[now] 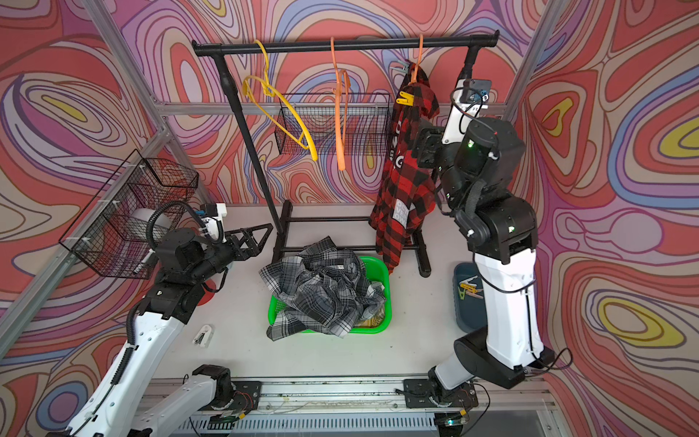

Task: Remove the clothespins securing long-sleeve shirts to the hanger
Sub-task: Adjust the long-sleeve shirt at the bin, then pick up the hanger from the clothesline.

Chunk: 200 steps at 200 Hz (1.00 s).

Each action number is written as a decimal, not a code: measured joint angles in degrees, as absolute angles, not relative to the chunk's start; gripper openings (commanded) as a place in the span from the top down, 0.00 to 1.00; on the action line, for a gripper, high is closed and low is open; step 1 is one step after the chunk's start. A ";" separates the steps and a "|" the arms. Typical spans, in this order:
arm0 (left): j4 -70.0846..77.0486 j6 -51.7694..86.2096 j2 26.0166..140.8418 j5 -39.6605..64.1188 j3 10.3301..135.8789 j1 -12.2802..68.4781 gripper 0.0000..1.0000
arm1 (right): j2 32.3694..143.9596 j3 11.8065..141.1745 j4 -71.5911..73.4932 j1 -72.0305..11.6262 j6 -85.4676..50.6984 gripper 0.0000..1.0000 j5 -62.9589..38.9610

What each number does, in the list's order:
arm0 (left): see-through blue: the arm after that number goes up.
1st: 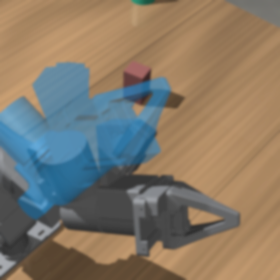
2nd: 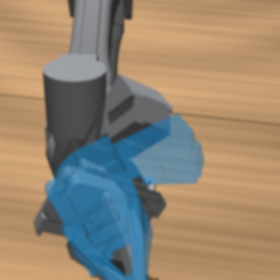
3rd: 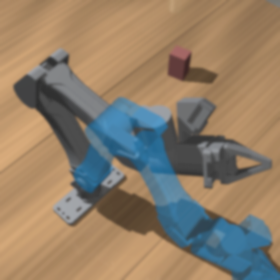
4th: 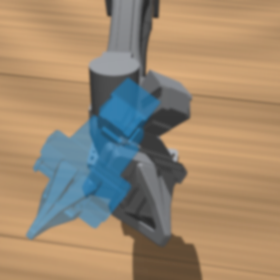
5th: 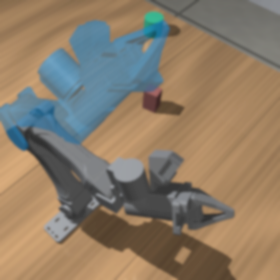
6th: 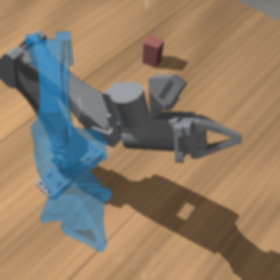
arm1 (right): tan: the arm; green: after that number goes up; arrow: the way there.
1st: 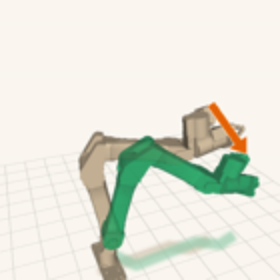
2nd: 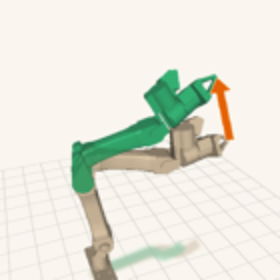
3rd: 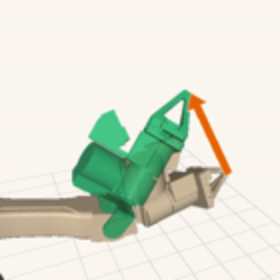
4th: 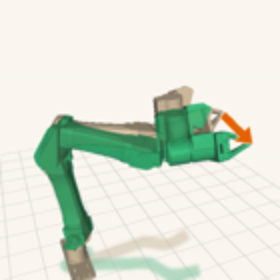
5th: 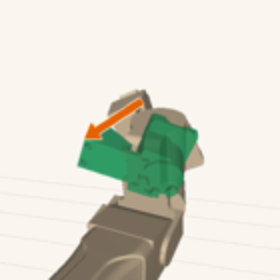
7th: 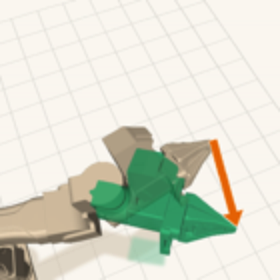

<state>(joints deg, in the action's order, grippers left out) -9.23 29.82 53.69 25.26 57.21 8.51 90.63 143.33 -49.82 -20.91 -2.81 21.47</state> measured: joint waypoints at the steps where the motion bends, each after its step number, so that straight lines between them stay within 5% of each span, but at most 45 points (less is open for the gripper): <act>1: -9.23 29.82 53.71 25.30 57.21 8.51 0.00 | 90.76 143.33 -49.93 -20.62 -2.92 0.26 21.23; 59: -9.21 30.39 53.74 25.91 56.21 8.51 0.00 | 95.53 141.60 -51.07 -18.44 -6.11 0.25 12.47; 129: -9.21 31.29 53.74 26.37 55.70 8.29 0.00 | 97.36 142.32 -49.10 -18.11 -7.03 0.26 13.39; 162: -9.19 31.77 53.78 26.79 55.68 8.25 0.00 | 99.68 142.61 -47.99 -17.67 -6.37 0.32 14.76; 200: -7.92 33.12 54.41 27.55 54.83 8.25 0.00 | 102.87 145.47 -47.44 -17.54 -4.71 0.52 15.73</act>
